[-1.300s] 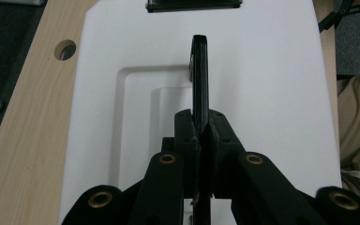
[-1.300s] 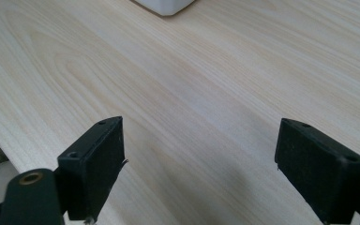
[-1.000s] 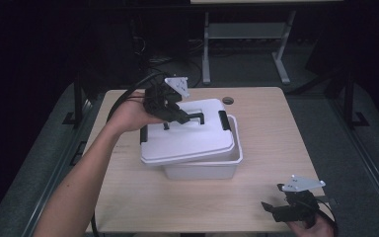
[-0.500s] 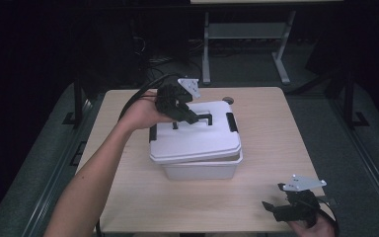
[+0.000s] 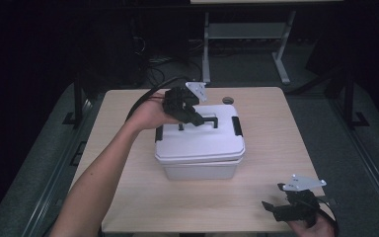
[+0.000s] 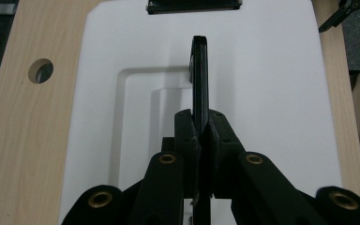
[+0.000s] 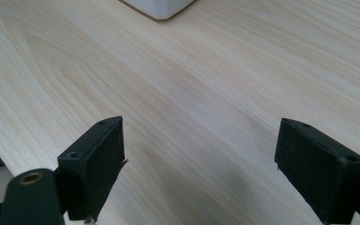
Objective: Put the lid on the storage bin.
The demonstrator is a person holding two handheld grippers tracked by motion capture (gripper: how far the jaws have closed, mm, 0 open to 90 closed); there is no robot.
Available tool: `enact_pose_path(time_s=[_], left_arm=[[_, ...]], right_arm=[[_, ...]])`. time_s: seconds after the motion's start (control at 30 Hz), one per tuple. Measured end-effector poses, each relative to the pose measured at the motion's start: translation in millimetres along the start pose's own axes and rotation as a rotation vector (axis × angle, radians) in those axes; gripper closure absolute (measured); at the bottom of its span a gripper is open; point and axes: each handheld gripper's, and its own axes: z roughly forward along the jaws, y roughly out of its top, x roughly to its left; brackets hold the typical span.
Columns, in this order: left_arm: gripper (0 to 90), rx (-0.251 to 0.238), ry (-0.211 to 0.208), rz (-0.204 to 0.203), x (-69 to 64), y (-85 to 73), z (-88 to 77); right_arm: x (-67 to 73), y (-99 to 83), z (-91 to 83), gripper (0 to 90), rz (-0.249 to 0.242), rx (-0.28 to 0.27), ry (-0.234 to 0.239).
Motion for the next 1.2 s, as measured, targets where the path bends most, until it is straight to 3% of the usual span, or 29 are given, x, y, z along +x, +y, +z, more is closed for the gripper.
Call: enact_pose_path(time_s=[0.37, 0.67, 1.2], left_arm=[[84.1, 0.025, -0.022, 0.006, 2.6, 0.0, 18.0], [84.1, 0.028, -0.013, 0.008, 4.7, -5.0, 20.7], [84.1, 0.036, -0.041, 0.019, 8.4, -8.0, 30.6]], right_arm=[[-1.5, -3.3, -3.5, 15.6, 0.005, 0.000, -0.009], [-1.0, -3.0, -2.4, 15.6, 0.000, 0.001, -0.006], [-1.1, -2.4, -1.8, 15.6, 0.000, -0.004, -0.004]])
